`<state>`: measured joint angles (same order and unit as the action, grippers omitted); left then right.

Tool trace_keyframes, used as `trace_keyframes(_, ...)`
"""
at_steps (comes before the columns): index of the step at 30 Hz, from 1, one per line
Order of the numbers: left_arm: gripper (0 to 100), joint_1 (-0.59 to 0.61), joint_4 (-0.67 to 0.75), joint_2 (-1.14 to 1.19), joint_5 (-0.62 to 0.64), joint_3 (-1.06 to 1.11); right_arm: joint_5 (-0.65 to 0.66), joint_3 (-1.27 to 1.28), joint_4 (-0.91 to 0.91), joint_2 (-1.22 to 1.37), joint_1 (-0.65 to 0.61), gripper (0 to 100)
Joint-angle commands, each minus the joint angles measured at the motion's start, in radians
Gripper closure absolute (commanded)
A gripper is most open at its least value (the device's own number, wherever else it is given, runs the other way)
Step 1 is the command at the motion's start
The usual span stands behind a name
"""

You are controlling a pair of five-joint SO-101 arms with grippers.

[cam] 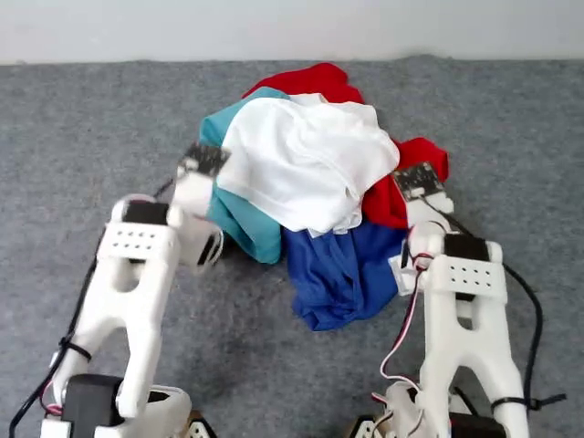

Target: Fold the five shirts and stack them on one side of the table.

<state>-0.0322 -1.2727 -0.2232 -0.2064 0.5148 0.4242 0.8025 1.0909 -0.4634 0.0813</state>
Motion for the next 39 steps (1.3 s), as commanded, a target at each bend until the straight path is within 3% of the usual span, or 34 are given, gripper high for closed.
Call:
trace_keyframes(1, 85, -0.012, -0.068, 0.000, -0.018, -0.168, -0.014, -0.026, -0.016, 0.002, -0.019, 75.7)
trace_keyframes(4, 85, -0.015, -0.064, 0.003, -0.038, -0.265, -0.014, -0.012, -0.024, 0.002, -0.018, 75.6)
trace_keyframes(8, 85, -0.044, 0.120, 0.012, -0.035, -0.303, -0.015, 0.021, -0.085, 0.002, -0.016, 75.5)
trace_keyframes(13, 72, -0.117, 0.270, 0.206, 0.044, -0.338, -0.015, 0.025, -0.085, 0.004, 0.042, 75.3)
trace_keyframes(20, 70, -0.224, 0.247, 0.623, 0.149, -0.693, -0.012, -0.035, 0.015, 0.002, 0.162, 64.2)
trace_keyframes(27, 70, -0.253, 0.213, 1.051, 0.175, -1.118, -0.012, -0.037, 0.033, 0.002, 0.163, 64.1)
trace_keyframes(30, 70, -0.252, 0.118, 1.201, 0.175, -1.303, -0.012, -0.037, 0.033, 0.002, 0.163, 64.1)
trace_keyframes(33, 74, -0.253, 0.002, 1.297, 0.176, -1.498, -0.012, -0.035, 0.031, 0.002, 0.163, 64.1)
trace_keyframes(39, 99, -0.249, -0.048, 1.452, 0.170, -1.762, -0.012, -0.014, 0.024, 0.002, 0.163, 64.1)
